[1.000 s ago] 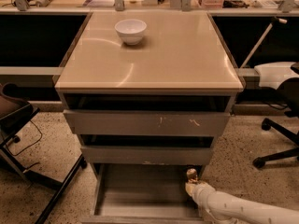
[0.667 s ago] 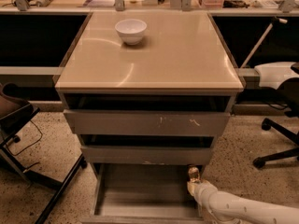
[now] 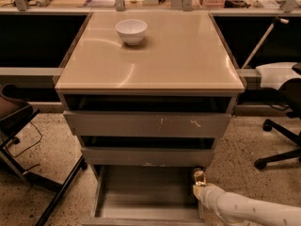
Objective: Pick orange can from bottom drawer and place on counter
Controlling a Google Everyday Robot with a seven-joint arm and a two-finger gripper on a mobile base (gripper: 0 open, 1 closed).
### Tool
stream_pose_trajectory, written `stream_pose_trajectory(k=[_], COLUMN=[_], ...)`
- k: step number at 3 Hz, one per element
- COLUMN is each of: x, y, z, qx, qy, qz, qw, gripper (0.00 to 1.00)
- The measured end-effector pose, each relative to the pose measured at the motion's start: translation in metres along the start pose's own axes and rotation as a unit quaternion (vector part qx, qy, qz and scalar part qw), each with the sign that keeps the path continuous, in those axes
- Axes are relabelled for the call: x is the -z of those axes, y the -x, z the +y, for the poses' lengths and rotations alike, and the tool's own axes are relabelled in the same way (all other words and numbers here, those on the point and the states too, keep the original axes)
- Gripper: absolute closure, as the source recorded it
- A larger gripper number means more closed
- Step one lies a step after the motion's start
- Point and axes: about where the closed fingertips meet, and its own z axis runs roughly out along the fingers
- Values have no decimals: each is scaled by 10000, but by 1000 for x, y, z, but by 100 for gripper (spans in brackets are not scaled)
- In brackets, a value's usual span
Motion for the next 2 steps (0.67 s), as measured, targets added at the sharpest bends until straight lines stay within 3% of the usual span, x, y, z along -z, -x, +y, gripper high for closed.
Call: stream_pose_trajectory(k=[1, 2], x=[63, 131], y=[-6, -1], z=[-35, -46], qx=[-395, -452], qy=[-508, -1214], qz=[226, 273], qw=[9977, 9912], gripper=[100, 100])
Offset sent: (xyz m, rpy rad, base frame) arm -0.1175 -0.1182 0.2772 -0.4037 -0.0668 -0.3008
